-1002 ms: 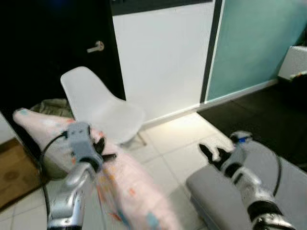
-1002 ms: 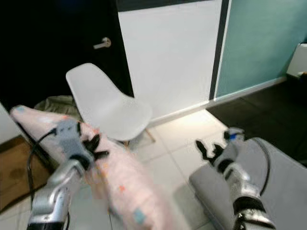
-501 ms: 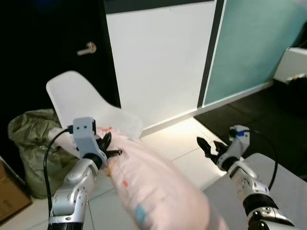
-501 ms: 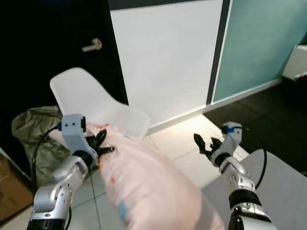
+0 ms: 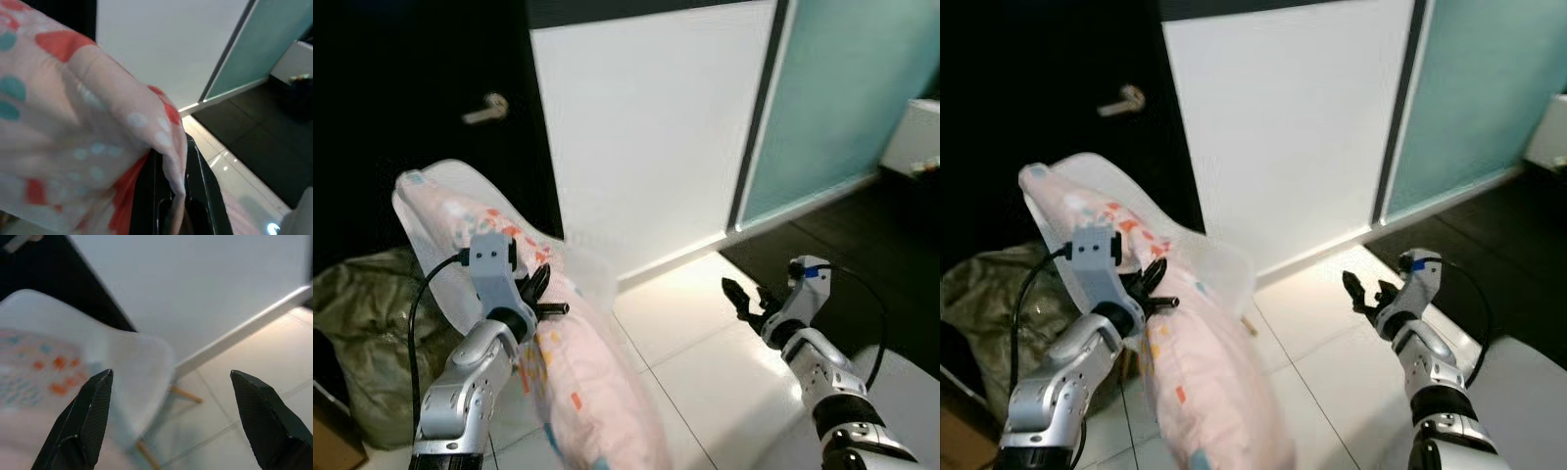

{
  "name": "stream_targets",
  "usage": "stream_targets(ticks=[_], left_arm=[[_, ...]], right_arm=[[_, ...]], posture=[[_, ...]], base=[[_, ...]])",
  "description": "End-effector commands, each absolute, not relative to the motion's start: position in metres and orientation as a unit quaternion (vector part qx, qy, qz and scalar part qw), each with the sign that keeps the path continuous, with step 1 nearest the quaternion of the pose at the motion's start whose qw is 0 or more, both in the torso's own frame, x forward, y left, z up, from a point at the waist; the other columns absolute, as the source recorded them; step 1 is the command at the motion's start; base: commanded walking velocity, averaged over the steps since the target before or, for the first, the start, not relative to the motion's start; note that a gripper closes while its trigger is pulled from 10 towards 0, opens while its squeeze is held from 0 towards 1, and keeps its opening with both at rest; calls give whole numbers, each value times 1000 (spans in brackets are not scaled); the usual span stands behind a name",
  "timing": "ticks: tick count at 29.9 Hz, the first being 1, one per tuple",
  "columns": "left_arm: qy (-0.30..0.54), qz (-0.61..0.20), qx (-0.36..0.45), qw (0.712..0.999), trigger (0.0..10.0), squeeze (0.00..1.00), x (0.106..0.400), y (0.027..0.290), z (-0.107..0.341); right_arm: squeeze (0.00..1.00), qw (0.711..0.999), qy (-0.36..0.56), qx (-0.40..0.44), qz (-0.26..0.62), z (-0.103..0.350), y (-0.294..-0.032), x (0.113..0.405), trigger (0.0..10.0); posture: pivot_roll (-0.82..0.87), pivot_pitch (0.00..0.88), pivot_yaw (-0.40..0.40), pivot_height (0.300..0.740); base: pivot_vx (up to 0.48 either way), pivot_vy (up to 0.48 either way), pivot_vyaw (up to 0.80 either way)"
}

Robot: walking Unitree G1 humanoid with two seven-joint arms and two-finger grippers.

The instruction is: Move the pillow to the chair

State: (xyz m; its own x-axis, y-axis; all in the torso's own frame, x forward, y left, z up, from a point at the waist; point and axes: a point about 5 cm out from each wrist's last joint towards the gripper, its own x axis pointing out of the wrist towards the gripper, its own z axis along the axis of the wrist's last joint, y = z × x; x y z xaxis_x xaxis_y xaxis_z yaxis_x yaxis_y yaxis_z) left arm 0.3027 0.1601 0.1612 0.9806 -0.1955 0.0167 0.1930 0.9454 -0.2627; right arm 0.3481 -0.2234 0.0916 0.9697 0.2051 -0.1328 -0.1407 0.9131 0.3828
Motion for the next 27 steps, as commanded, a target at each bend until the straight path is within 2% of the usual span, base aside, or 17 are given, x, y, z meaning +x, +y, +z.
stream_targets(ticks=[1,8,13,17,20,23,24,25,26,27], left_arm=[[-40,-121,-123,984,10000,0,306,160,184],[-38,-113,-86,989,10000,0,318,174,191],[-44,-127,-73,988,10000,0,323,173,198],[-42,-159,-74,984,10000,0,325,169,201],[-3,-212,-78,974,10000,0,324,161,195],[33,-227,-17,973,10000,0,322,165,186],[44,-197,15,979,10000,0,325,175,183],[44,-197,15,979,10000,0,325,175,183],[58,-102,53,992,10000,0,334,204,181],[62,-48,84,993,10000,0,337,221,182]], right_arm=[[0,974,89,193,75,88,-231,344,10000],[0,975,87,193,72,88,-231,345,10000],[0,975,85,193,71,89,-231,345,10000],[0,975,83,193,69,89,-231,345,10000],[0,976,82,192,68,90,-232,345,10000],[0,976,81,192,67,90,-233,344,10000],[0,976,83,192,66,89,-234,344,10000],[0,976,83,192,66,89,-234,344,10000],[0,975,92,190,68,87,-234,343,10000],[0,975,100,188,70,85,-233,342,10000]], posture=[[-218,0,54,740],[-216,0,51,740],[-220,0,52,740],[-225,0,53,740],[-227,0,54,740],[-229,0,54,740],[-229,5,56,740],[-229,5,56,740],[-225,9,56,740],[-224,11,56,740]], base=[[480,0,0],[480,0,0],[472,0,0],[208,0,0],[0,0,0],[0,0,0],[0,0,0],[0,0,0],[0,0,0],[0,0,0]])
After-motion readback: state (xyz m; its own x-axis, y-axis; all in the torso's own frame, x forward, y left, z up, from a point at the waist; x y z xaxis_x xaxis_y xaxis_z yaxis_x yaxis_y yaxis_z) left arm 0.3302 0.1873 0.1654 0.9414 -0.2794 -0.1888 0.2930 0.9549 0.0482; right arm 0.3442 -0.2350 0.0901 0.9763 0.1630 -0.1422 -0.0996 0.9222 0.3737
